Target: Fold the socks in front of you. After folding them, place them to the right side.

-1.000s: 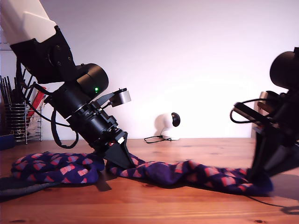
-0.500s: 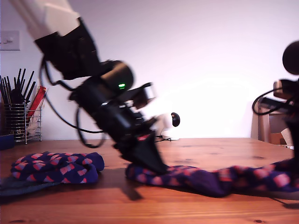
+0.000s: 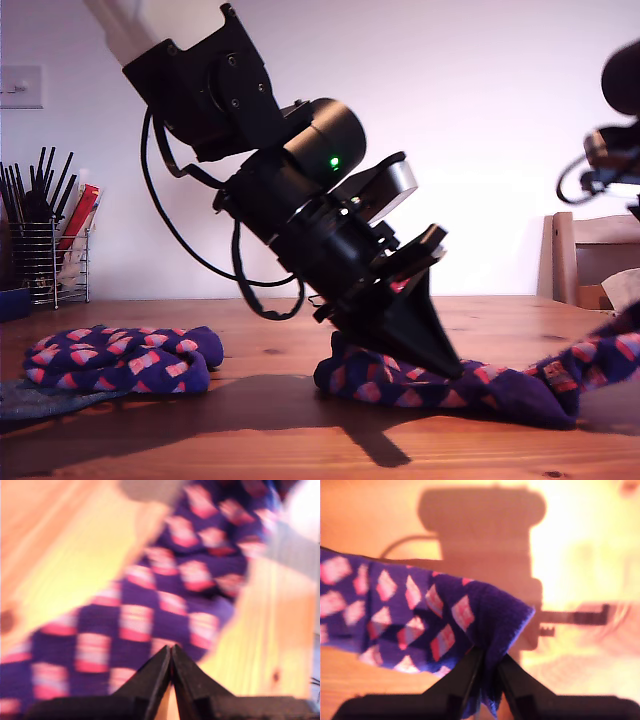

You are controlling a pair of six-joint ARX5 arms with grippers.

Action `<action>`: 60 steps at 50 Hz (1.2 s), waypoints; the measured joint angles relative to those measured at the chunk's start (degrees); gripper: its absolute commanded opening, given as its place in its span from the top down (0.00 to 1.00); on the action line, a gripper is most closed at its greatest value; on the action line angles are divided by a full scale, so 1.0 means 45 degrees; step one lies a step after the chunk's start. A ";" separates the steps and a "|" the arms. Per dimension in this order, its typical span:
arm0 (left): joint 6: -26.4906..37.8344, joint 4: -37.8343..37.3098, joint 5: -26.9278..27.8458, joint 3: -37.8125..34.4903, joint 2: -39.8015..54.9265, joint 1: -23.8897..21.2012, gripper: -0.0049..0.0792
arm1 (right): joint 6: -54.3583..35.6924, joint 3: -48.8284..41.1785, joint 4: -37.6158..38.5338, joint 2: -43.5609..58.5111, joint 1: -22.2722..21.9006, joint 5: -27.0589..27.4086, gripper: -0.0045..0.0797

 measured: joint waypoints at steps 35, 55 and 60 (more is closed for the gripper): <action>-0.0656 0.2307 0.0146 0.0000 0.0039 -0.0612 0.97 | -0.0005 0.0058 -0.0121 -0.0029 0.0005 -0.0087 0.96; -0.0651 0.2686 -0.0335 0.0068 0.1005 -0.0593 0.97 | -0.0058 0.0058 -0.0121 -0.0049 0.0005 -0.0452 0.96; -0.0651 0.2113 -0.0325 0.0563 0.1413 -0.0597 0.97 | -0.0092 0.0058 -0.0136 -0.0053 0.0015 -0.0471 0.96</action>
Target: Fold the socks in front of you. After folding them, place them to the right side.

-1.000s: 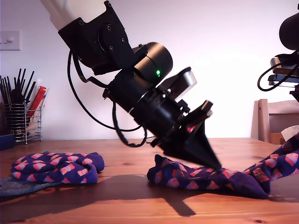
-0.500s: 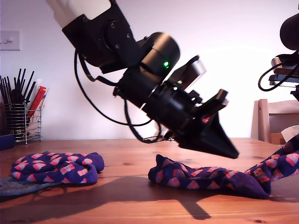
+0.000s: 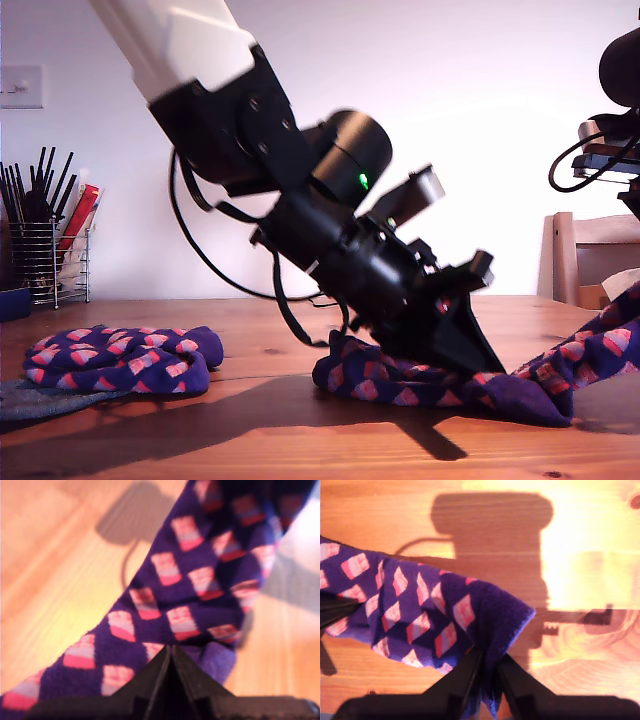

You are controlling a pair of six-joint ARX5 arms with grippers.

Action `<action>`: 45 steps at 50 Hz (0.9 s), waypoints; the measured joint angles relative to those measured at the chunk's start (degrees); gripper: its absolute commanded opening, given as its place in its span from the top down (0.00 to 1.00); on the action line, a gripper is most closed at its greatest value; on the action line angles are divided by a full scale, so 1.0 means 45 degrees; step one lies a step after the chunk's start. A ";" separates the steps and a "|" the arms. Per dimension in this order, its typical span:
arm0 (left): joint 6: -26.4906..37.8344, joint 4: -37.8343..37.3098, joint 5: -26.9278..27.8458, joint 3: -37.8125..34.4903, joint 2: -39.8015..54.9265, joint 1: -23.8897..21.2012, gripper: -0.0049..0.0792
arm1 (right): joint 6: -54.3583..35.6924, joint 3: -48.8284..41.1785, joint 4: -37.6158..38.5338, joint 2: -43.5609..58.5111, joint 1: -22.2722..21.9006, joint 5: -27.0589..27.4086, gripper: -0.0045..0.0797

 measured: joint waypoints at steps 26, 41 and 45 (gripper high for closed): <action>0.0631 -0.1705 0.0204 0.1462 0.0651 -0.0015 0.97 | 0.0112 0.0583 -0.0228 -0.1229 0.0364 -0.2127 0.96; 0.0845 -0.1185 0.0311 0.1491 0.0729 -0.0287 0.97 | 0.0437 0.2093 -0.0612 -0.1239 0.0957 -0.2909 0.96; 0.0714 -0.0996 0.0311 0.1501 0.0729 -0.0398 0.97 | 0.0457 0.2118 -0.0631 -0.1239 0.1107 -0.2934 0.96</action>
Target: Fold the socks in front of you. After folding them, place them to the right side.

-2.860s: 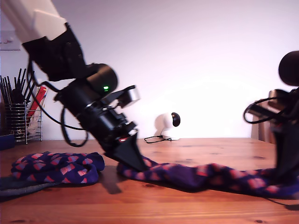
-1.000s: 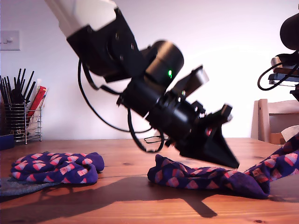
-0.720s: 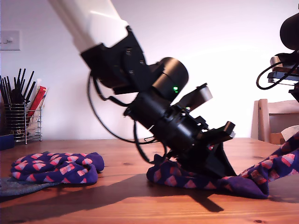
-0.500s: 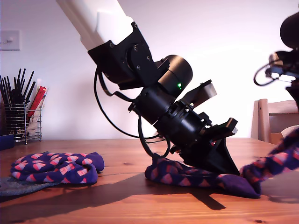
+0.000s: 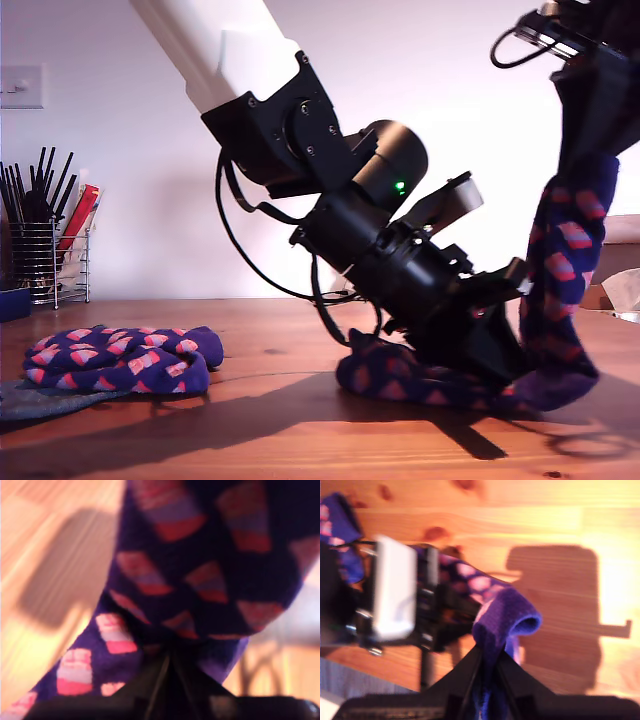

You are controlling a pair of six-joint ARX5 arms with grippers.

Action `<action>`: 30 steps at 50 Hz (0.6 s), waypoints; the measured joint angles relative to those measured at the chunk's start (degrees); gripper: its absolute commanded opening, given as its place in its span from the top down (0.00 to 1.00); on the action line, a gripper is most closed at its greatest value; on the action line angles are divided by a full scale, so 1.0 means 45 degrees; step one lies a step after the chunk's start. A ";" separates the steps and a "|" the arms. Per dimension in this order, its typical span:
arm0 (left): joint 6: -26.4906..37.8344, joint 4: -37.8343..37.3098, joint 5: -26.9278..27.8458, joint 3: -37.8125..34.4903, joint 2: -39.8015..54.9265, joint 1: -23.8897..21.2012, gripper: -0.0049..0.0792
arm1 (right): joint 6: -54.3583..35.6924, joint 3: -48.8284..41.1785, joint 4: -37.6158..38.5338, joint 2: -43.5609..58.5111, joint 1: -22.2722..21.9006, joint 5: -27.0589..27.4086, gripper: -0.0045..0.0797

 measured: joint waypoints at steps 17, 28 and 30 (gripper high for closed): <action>-0.0767 0.0971 -0.0005 0.0053 0.0024 -0.0437 0.97 | 0.0325 0.0000 0.0068 0.0000 0.0593 0.0000 0.96; -0.1088 0.1103 0.0000 0.0243 0.0034 -0.0714 0.97 | 0.0355 0.0000 0.0097 0.0000 0.0908 0.0010 0.96; -0.1093 0.1088 0.0005 0.0272 0.0034 -0.0758 0.97 | 0.0350 0.0000 0.0097 0.0000 0.0908 0.0053 0.96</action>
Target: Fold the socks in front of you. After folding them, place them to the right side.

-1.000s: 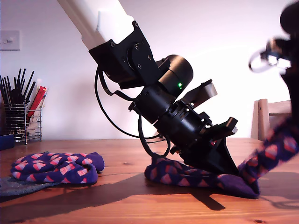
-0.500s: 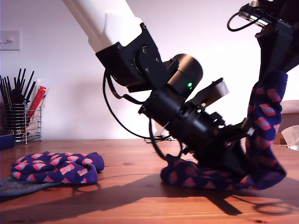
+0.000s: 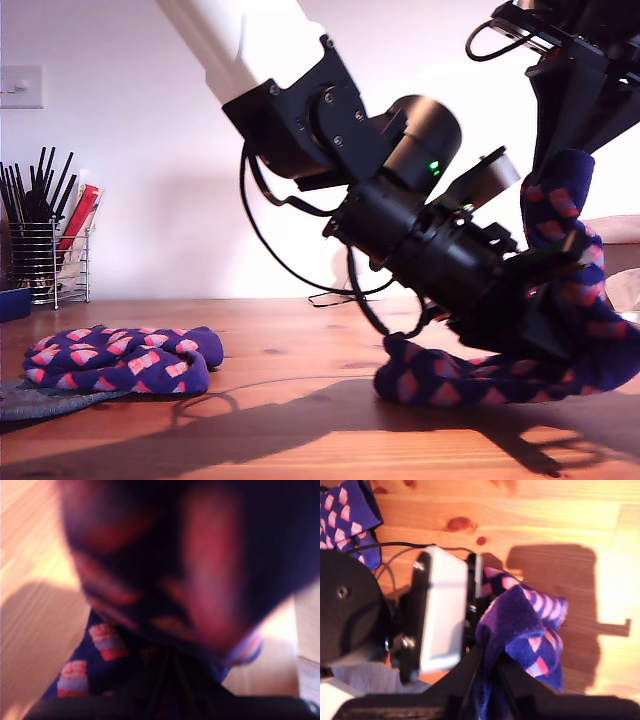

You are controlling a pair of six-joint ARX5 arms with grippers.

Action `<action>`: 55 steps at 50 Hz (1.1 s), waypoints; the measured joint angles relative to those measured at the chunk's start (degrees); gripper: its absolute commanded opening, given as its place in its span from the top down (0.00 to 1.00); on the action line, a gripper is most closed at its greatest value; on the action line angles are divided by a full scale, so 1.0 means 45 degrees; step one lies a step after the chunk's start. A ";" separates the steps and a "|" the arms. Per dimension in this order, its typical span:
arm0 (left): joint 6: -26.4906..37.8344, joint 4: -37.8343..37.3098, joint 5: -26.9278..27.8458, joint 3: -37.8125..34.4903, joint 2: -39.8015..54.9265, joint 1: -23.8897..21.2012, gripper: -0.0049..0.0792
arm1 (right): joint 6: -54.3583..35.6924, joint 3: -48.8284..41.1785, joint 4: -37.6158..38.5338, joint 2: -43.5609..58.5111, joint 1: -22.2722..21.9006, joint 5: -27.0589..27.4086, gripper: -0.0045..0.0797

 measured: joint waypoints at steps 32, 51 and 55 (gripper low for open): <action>0.0087 -0.3444 0.0345 0.1792 0.0063 0.0379 0.97 | -0.0675 0.0000 -0.0423 0.0000 0.0000 0.1511 0.96; 0.0685 -0.4269 0.0311 0.1787 -0.0049 0.0996 0.97 | -0.0714 0.0005 -0.0432 0.0000 0.0000 0.1831 0.96; 0.1035 -0.4823 0.0107 0.1792 -0.0257 0.1205 0.97 | -0.0714 0.0005 -0.0437 0.0000 0.0000 0.1938 0.96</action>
